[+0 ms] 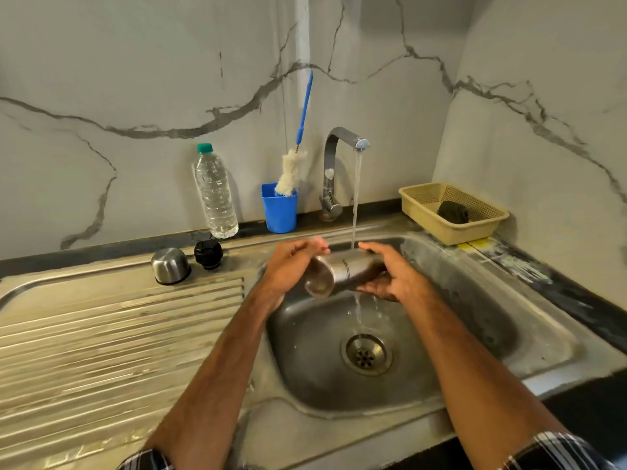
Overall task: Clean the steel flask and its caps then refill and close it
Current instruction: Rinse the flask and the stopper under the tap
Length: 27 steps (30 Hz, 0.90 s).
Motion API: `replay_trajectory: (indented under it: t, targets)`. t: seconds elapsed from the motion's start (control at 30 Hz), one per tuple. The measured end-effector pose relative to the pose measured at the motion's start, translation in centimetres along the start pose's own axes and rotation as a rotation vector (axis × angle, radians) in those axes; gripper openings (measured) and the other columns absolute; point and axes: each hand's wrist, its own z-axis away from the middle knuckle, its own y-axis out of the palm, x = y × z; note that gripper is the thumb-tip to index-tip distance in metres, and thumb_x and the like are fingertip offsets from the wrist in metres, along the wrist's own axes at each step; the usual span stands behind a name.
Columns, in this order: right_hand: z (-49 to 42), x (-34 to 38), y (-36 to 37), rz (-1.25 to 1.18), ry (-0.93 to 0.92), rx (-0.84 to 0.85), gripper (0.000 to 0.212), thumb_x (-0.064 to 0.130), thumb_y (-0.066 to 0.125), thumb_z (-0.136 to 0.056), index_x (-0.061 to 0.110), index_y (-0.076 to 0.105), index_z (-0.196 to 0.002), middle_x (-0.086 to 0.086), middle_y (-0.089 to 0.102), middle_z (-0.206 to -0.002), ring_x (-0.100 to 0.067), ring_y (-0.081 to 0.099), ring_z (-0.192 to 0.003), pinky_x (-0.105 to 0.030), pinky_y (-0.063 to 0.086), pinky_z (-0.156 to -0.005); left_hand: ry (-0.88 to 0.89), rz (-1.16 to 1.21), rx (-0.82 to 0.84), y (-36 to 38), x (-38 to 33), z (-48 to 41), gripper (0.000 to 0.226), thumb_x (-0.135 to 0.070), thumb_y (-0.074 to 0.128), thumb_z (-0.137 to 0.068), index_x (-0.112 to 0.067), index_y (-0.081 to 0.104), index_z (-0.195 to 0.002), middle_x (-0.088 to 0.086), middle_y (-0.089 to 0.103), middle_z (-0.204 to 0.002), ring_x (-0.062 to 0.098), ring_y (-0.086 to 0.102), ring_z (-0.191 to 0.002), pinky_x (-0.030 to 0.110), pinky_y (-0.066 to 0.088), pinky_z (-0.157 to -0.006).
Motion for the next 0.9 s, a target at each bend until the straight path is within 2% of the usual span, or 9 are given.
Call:
replay_trajectory:
  t: [0.07,0.17,0.3,0.43,0.53,0.6,0.67,0.77,0.9]
  targets:
    - [0.1,0.0,0.3,-0.091,0.058,0.064,0.050,0.021,0.082,-0.080,0.004,0.056,-0.118,-0.030,0.063,-0.116,-0.046,0.065,-0.105,-0.060,0.059,-0.079,-0.078,0.167,0.009,0.0,-0.6,0.0,0.031,-0.045,0.055,-0.101,-0.021,0.075,-0.104,0.005,0.075,-0.107,0.021,0.069,-0.102,0.039,0.058,-0.089]
    - [-0.2,-0.2,0.5,-0.192,0.084,0.150,0.045,0.021,0.072,-0.088,0.001,0.056,-0.125,-0.033,0.061,-0.121,-0.051,0.064,-0.107,-0.060,0.058,-0.076,-0.111,0.365,0.027,0.0,-1.5,0.1,0.032,-0.044,0.050,-0.104,-0.017,0.068,-0.105,0.010,0.073,-0.111,0.025,0.070,-0.103,0.046,0.059,-0.092]
    - [-0.7,0.0,0.2,-0.327,0.095,0.127,0.045,0.024,0.068,-0.091,0.000,0.054,-0.127,-0.037,0.061,-0.121,-0.056,0.066,-0.099,-0.060,0.060,-0.075,-0.094,0.440,0.055,-0.2,-1.9,0.3,0.038,-0.043,0.049,-0.104,-0.012,0.070,-0.108,0.011,0.076,-0.110,0.026,0.073,-0.102,0.043,0.061,-0.087]
    - [-1.0,0.0,0.3,-0.240,0.056,0.130,0.050,0.023,0.074,-0.086,0.003,0.056,-0.127,-0.032,0.059,-0.125,-0.051,0.063,-0.109,-0.061,0.058,-0.082,-0.104,0.449,0.063,-0.5,-1.8,0.4,0.028,-0.035,0.056,-0.103,-0.011,0.068,-0.109,0.012,0.075,-0.109,0.026,0.073,-0.100,0.041,0.062,-0.083]
    - [-1.1,0.3,0.2,-0.144,-0.067,0.073,0.061,0.023,0.086,-0.075,0.008,0.053,-0.124,-0.027,0.060,-0.121,-0.044,0.063,-0.109,-0.061,0.055,-0.091,-0.101,0.317,0.070,-1.3,-1.0,0.3,0.025,-0.033,0.059,-0.101,-0.015,0.075,-0.106,0.009,0.076,-0.107,0.025,0.069,-0.106,0.040,0.058,-0.089]
    - [-1.2,0.5,0.1,-0.066,-0.201,0.008,0.082,0.022,0.090,-0.069,0.016,0.044,-0.136,-0.023,0.063,-0.121,-0.040,0.068,-0.103,-0.060,0.059,-0.081,-0.109,0.190,0.073,-1.6,-0.4,0.2,0.024,-0.031,0.057,-0.102,-0.020,0.078,-0.108,0.001,0.078,-0.106,0.023,0.068,-0.108,0.038,0.055,-0.095]
    - [-1.1,0.5,0.5,0.114,-0.373,-0.062,0.100,0.022,0.091,-0.069,0.032,0.028,-0.146,-0.018,0.061,-0.127,-0.036,0.070,-0.098,-0.055,0.062,-0.071,-0.124,0.087,0.073,-1.4,0.3,0.1,0.022,-0.027,0.057,-0.103,-0.021,0.076,-0.111,-0.006,0.078,-0.107,0.020,0.070,-0.107,0.037,0.055,-0.096]
    - [-0.7,-1.0,1.6,0.525,-0.581,-0.111,0.108,0.022,0.090,-0.071,0.045,0.017,-0.147,-0.006,0.052,-0.133,-0.028,0.066,-0.099,-0.046,0.063,-0.067,-0.119,-0.002,0.061,-0.5,1.3,0.2,0.017,-0.020,0.061,-0.101,-0.022,0.075,-0.110,-0.006,0.076,-0.109,0.016,0.070,-0.104,0.031,0.057,-0.090]
    - [-0.2,-2.2,3.3,0.821,-0.813,-0.126,0.113,0.024,0.089,-0.071,0.046,0.012,-0.151,-0.009,0.051,-0.142,-0.023,0.059,-0.109,-0.043,0.056,-0.083,-0.083,-0.003,0.005,0.5,1.6,0.3,0.018,-0.010,0.063,-0.098,-0.019,0.075,-0.108,0.001,0.075,-0.108,0.014,0.069,-0.100,0.021,0.058,-0.077]
